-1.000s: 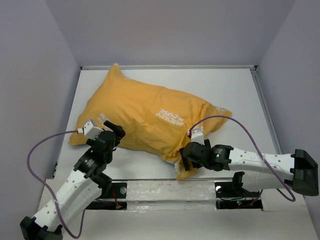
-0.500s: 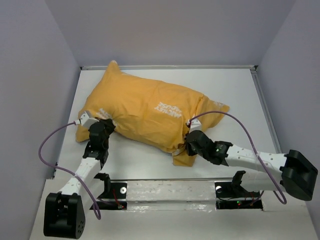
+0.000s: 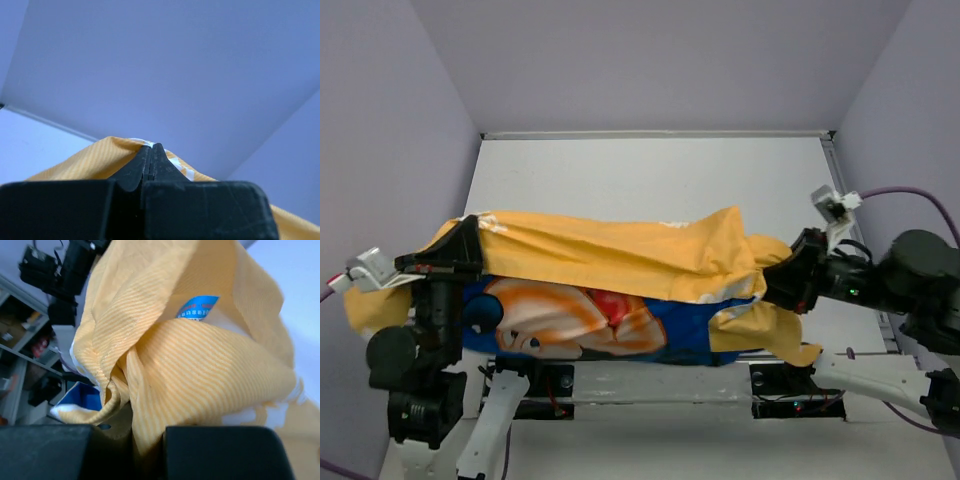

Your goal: Put the pillow into the pillowcase

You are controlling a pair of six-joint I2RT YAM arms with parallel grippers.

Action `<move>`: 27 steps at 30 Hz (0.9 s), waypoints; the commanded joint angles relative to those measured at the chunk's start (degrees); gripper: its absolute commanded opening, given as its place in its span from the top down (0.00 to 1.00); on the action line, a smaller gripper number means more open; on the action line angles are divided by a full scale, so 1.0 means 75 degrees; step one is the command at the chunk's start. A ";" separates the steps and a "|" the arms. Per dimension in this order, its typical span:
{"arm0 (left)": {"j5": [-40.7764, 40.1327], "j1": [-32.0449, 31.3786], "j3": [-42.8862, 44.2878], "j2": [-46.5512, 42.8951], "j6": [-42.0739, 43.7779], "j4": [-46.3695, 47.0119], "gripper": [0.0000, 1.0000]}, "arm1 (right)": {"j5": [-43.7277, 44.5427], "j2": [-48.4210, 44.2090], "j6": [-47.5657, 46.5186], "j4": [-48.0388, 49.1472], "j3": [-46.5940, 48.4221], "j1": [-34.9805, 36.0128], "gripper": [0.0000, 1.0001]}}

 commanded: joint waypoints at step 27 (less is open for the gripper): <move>0.0545 -0.1323 0.0037 0.5238 0.0516 0.2808 0.01 | -0.0934 0.4063 -0.1125 0.1823 0.0362 -0.4577 0.16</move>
